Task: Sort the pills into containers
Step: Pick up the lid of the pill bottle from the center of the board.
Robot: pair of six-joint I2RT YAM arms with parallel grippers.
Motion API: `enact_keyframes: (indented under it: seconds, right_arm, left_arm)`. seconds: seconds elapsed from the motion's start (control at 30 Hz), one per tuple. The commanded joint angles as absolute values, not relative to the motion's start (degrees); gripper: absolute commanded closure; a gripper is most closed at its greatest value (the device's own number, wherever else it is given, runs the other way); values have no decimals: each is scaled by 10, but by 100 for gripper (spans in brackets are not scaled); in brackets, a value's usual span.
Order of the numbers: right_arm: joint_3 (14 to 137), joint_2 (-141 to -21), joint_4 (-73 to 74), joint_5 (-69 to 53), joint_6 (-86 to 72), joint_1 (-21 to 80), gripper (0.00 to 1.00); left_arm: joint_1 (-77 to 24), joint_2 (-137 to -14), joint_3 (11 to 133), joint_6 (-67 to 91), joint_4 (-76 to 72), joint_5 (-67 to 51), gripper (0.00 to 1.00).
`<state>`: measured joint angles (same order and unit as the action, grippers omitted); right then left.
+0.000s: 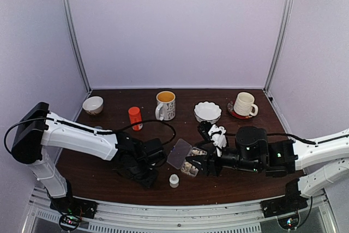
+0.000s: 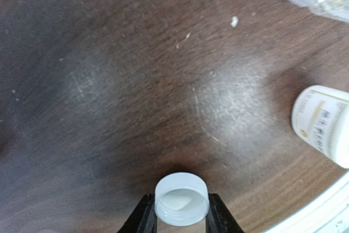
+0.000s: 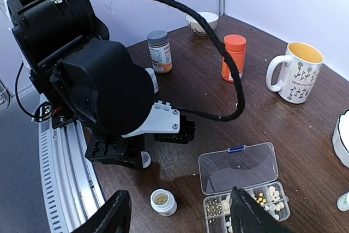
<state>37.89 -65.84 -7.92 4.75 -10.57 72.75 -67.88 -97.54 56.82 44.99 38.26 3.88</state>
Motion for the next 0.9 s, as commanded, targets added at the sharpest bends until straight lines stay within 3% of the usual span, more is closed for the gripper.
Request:
enact_keyframes:
  seconds: [0.0, 0.23, 0.37, 0.67, 0.87]
  right_arm:
    - [377, -640, -83, 38, -114, 727, 36]
    - [414, -620, -84, 45, -89, 760, 38]
    - [416, -602, -125, 98, 47, 813, 29]
    - [460, -613, -183, 80, 221, 829, 29]
    - [509, -654, -188, 61, 255, 830, 31]
  left_arm:
    - [-667, -909, 579, 440, 392, 34, 69]
    - [-624, -747, 535, 461, 269, -105, 69]
    - [-605, -673, 532, 491, 217, -168, 67]
    - [-602, -624, 528, 592, 39, -347, 67]
    - [-602, -609, 509, 641, -52, -380, 67]
